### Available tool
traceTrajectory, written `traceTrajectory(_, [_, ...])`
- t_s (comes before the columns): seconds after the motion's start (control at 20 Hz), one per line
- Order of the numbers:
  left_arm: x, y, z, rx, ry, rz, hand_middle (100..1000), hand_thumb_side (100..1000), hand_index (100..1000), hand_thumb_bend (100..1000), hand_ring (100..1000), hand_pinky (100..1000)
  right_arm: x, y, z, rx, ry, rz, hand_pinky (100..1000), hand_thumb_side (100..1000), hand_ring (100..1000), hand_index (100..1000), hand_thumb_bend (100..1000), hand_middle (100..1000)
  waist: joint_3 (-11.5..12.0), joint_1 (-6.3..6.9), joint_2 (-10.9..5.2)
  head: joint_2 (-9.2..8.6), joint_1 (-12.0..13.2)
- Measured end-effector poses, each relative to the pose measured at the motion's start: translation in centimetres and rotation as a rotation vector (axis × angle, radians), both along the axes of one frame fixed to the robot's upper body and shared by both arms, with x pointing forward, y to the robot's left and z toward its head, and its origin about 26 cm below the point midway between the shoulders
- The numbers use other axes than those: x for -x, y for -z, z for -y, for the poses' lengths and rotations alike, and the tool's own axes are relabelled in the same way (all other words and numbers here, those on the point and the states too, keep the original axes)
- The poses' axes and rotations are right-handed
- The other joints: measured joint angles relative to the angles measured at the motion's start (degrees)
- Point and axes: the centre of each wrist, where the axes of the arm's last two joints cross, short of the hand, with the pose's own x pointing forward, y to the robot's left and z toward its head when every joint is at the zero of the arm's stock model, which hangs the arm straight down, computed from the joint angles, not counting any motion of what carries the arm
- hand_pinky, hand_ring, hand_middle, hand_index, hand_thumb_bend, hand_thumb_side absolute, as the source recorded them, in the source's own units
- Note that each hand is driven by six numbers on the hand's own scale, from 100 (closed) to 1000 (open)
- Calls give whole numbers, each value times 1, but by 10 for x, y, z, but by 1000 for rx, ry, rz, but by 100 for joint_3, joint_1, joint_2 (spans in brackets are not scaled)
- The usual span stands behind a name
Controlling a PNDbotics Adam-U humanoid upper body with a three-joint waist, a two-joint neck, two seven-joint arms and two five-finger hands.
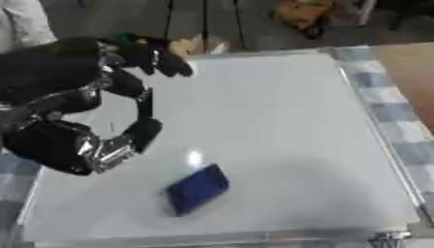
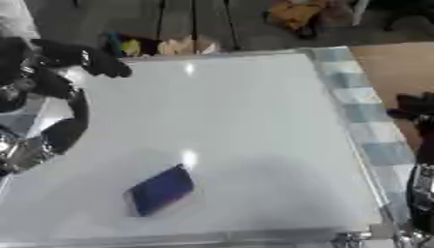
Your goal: Wipe the whiteboard clean with a brush.
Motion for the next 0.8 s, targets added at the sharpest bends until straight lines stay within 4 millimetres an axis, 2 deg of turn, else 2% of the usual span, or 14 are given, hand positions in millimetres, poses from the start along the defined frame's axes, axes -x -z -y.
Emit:
traceTrajectory(0.1, [-3, 4, 5, -27, -7, -8, 884, 1000, 528, 108, 870, 788, 0, 0, 1, -4, 6, -2, 631, 776, 741, 811, 100, 616, 24, 11, -22, 4, -2])
traceTrajectory(0.2, [-7, 10, 9, -56, -18, -18, 884, 1000, 535, 178, 878, 784, 0, 0, 2, -7, 12, -3, 631, 776, 741, 811, 100, 616, 39, 17, -39, 8, -7])
traceTrajectory(0.25, [-9, 15, 11, -69, -25, -30, 880, 1000, 498, 220, 880, 782, 0, 0, 2, -9, 14, -4, 631, 775, 741, 811, 100, 616, 44, 17, -41, 10, -12])
traceTrajectory(0.4, [-16, 29, 16, -95, -60, -68, 863, 1000, 394, 230, 873, 756, 1, 0, 3, -13, 17, -5, 630, 775, 742, 811, 100, 616, 69, 17, -55, 29, -33])
traceTrajectory(0.55, [-19, 38, 25, -128, -103, -64, 856, 1000, 358, 228, 868, 740, 1, 0, 3, -14, 19, -6, 628, 776, 742, 810, 100, 616, 73, 14, -60, 49, -40])
traceTrajectory(0.6, [-19, 40, 27, -138, -113, -57, 860, 1000, 362, 272, 875, 744, 1, 0, 3, -14, 20, -6, 627, 776, 742, 810, 100, 615, 73, 13, -60, 50, -41])
traceTrajectory(0.65, [-20, 42, 29, -148, -122, -48, 866, 1000, 372, 357, 884, 755, 1, 0, 3, -15, 20, -7, 627, 775, 742, 811, 100, 615, 72, 13, -60, 51, -41])
traceTrajectory(0.7, [-20, 44, 31, -158, -130, -41, 866, 1000, 372, 357, 884, 755, 1, 0, 3, -15, 21, -8, 627, 775, 742, 811, 100, 615, 72, 13, -61, 51, -41])
traceTrajectory(0.8, [-22, 47, 35, -176, -146, -22, 860, 1000, 400, 617, 887, 768, 1, 0, 3, -15, 22, -12, 627, 774, 742, 811, 100, 615, 77, 13, -61, 52, -41])
